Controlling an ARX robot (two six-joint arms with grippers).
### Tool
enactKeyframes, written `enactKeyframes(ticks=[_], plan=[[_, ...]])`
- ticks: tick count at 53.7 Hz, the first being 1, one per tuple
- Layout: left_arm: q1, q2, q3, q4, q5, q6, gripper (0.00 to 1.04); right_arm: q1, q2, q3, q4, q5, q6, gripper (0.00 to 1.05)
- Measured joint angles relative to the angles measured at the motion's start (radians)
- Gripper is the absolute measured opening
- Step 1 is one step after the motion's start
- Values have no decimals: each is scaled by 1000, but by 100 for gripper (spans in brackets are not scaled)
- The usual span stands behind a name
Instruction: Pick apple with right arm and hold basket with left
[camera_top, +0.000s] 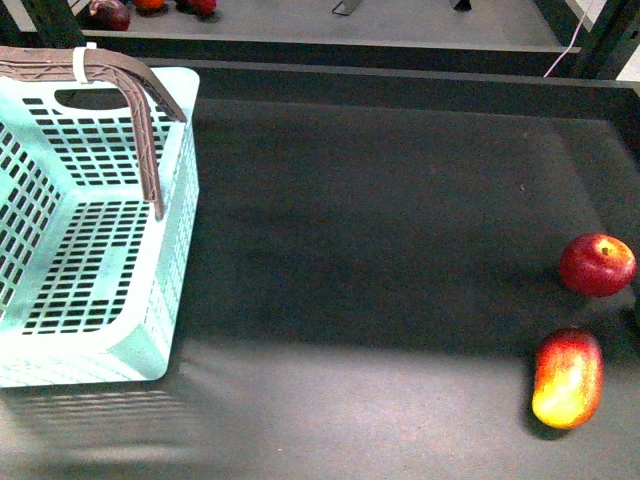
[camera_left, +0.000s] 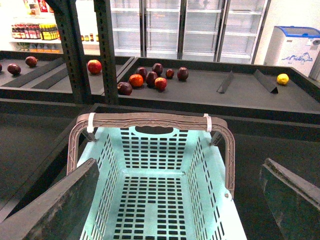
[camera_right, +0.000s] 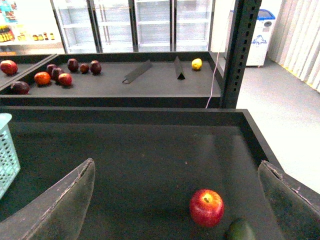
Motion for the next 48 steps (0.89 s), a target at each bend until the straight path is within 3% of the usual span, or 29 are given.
enactKeyframes(ticks=[30, 31, 33, 36, 39, 48], plan=[[0, 0, 0, 0, 0, 0, 98, 0, 0, 0, 0, 0, 0, 96], [3, 8, 3, -13, 15, -8, 98, 0, 0, 0, 0, 0, 0, 96], [16, 101, 74, -189, 114, -97, 98, 0, 0, 0, 0, 1, 0, 96], [7, 233, 122, -272, 147, -187, 98, 0, 0, 0, 0, -2, 0, 96], [-6, 353, 131, -219, 159, -285, 98, 0, 0, 0, 0, 0, 0, 96], [18, 811, 230, 181, 214, -562, 98, 0, 0, 0, 0, -1, 0, 96]])
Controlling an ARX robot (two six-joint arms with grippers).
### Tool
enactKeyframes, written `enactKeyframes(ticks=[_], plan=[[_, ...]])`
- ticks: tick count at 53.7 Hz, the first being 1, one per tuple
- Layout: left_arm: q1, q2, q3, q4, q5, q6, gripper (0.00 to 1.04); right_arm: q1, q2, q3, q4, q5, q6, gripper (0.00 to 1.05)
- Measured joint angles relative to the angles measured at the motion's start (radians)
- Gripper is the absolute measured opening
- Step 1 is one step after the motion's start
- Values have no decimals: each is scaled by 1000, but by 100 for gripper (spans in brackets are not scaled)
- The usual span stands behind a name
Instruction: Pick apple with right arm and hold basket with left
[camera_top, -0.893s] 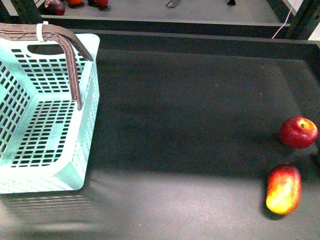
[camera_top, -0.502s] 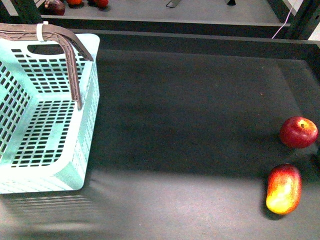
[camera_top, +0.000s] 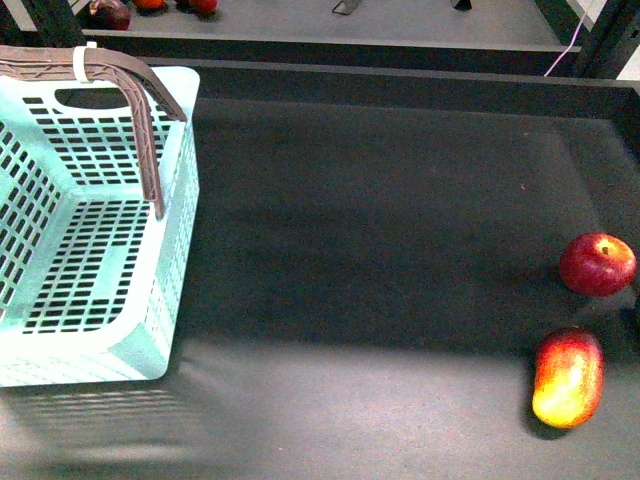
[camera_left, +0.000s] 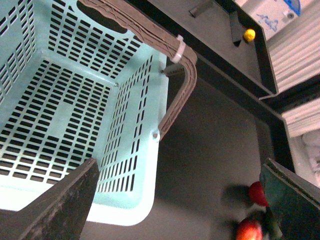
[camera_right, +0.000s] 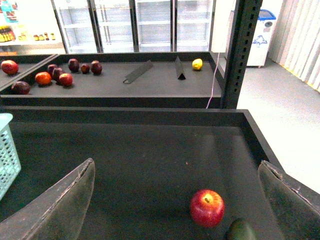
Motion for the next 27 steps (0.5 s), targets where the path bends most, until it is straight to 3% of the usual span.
enactKeyframes(ticks=[7, 27], plan=[[48, 326, 127, 138, -34, -177, 98, 0, 0, 0, 0, 0, 0, 96], [92, 834, 498, 219, -72, -494, 98, 0, 0, 0, 0, 0, 0, 96]])
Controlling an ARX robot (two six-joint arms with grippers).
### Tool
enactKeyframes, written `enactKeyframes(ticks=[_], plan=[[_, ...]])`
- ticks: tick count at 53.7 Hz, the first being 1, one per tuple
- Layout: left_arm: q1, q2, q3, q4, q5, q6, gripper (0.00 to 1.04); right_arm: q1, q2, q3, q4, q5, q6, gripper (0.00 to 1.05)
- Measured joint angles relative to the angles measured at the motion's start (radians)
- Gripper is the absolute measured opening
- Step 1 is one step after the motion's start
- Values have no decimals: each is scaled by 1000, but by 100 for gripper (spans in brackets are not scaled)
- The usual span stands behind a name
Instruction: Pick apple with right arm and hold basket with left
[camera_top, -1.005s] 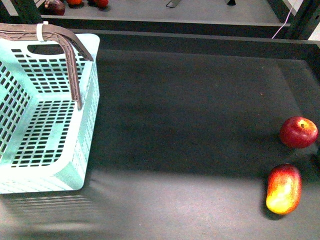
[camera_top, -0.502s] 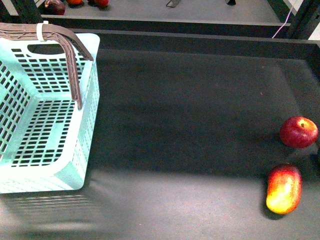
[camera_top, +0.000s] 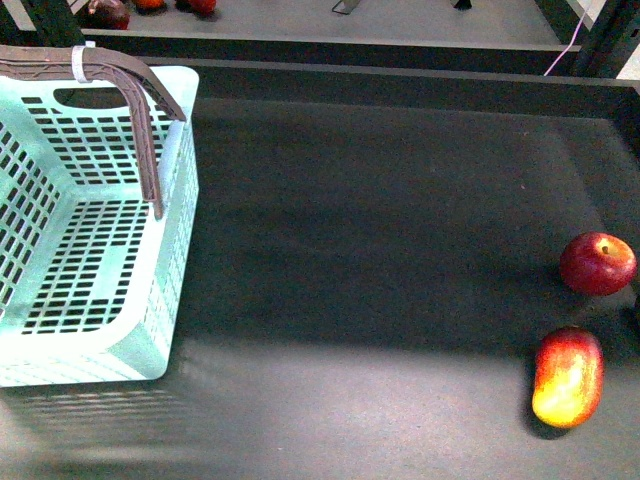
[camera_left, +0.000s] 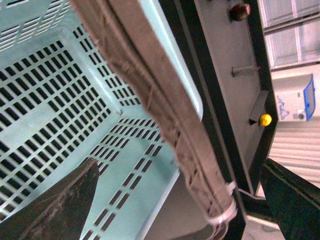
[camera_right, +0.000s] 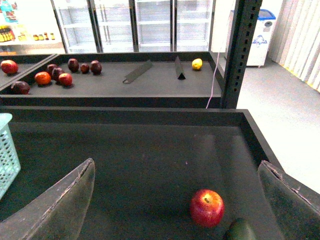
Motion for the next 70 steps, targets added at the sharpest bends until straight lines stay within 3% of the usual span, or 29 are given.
enactKeyframes(ticks=[18, 41, 63, 70], plan=[[-3, 198, 199, -4, -35, -169, 98, 0, 0, 0, 0, 0, 0, 96], [-18, 286, 311, -57, -67, -239, 98, 0, 0, 0, 0, 0, 0, 96], [-22, 343, 361, -117, -92, -242, 31, 0, 0, 0, 0, 0, 0, 96], [-21, 346, 367, -121, -88, -309, 16, 0, 0, 0, 0, 0, 0, 96]])
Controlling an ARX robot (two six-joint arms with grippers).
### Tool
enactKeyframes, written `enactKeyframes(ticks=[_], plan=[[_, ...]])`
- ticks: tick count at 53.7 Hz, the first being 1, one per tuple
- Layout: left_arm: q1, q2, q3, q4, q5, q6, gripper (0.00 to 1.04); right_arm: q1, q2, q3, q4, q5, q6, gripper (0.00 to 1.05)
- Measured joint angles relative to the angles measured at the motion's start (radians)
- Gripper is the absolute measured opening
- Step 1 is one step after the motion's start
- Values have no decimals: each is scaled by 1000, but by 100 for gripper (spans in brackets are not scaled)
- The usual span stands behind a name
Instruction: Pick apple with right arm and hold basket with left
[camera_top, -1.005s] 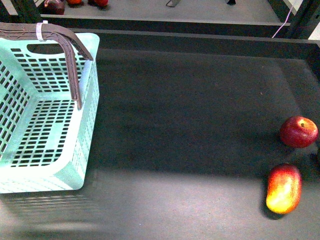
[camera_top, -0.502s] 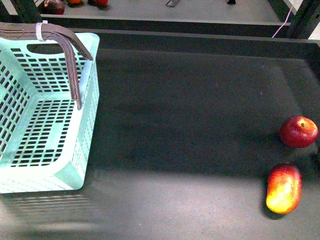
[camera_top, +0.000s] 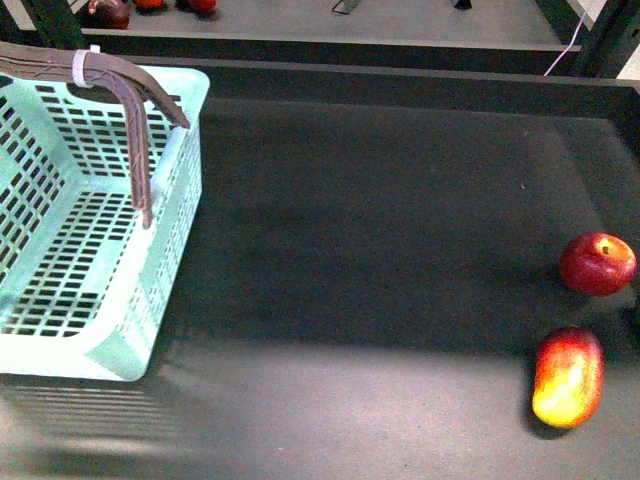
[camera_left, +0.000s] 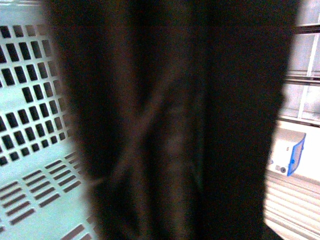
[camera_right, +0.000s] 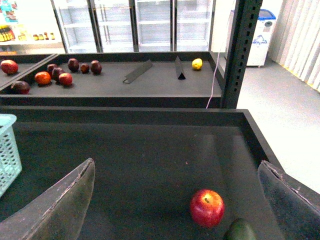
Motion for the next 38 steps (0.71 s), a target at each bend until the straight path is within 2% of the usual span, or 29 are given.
enactKeyframes(ticks=[12, 27, 38], plan=[[-10, -42, -27, 4, 27, 42, 15, 0, 0, 0, 0, 0, 0, 96], [-34, -278, -144, -36, 132, 56, 15, 0, 0, 0, 0, 0, 0, 96], [-133, -444, -156, -138, 212, 134, 15, 0, 0, 0, 0, 0, 0, 96]])
